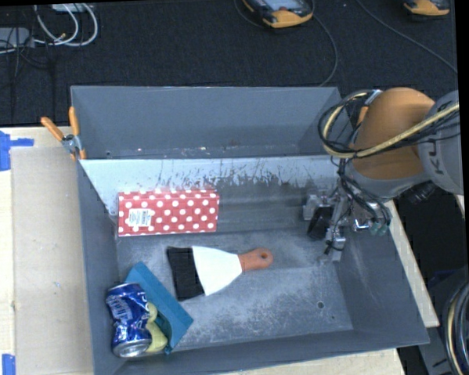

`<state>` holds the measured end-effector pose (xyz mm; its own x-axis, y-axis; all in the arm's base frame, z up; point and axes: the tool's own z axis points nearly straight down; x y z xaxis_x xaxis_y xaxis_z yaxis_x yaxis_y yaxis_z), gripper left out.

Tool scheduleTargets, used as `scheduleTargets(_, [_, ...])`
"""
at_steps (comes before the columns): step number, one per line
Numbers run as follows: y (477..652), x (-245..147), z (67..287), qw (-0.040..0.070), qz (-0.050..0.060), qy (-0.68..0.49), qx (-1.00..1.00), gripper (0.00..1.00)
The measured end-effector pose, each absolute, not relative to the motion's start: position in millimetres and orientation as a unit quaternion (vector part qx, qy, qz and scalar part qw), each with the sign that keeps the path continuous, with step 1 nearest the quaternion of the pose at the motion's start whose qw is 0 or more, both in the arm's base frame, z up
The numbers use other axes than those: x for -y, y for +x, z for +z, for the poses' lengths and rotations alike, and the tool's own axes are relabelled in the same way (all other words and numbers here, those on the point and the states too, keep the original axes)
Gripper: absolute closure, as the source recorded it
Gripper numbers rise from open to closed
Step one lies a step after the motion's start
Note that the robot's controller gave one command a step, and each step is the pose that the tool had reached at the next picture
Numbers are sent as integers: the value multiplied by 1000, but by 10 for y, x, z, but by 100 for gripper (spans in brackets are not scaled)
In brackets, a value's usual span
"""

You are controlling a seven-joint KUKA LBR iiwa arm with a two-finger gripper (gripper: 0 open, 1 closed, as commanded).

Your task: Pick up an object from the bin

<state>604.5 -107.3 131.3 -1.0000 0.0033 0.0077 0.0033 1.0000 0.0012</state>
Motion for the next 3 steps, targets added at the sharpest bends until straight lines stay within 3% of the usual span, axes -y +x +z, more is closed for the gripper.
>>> scheduleTargets(2, [6062, 1041, 1339, 2, -1, 5, 1000, 0])
scheduleTargets(3, [6146, 910, 1200, 1, 0, 4, 1000, 0])
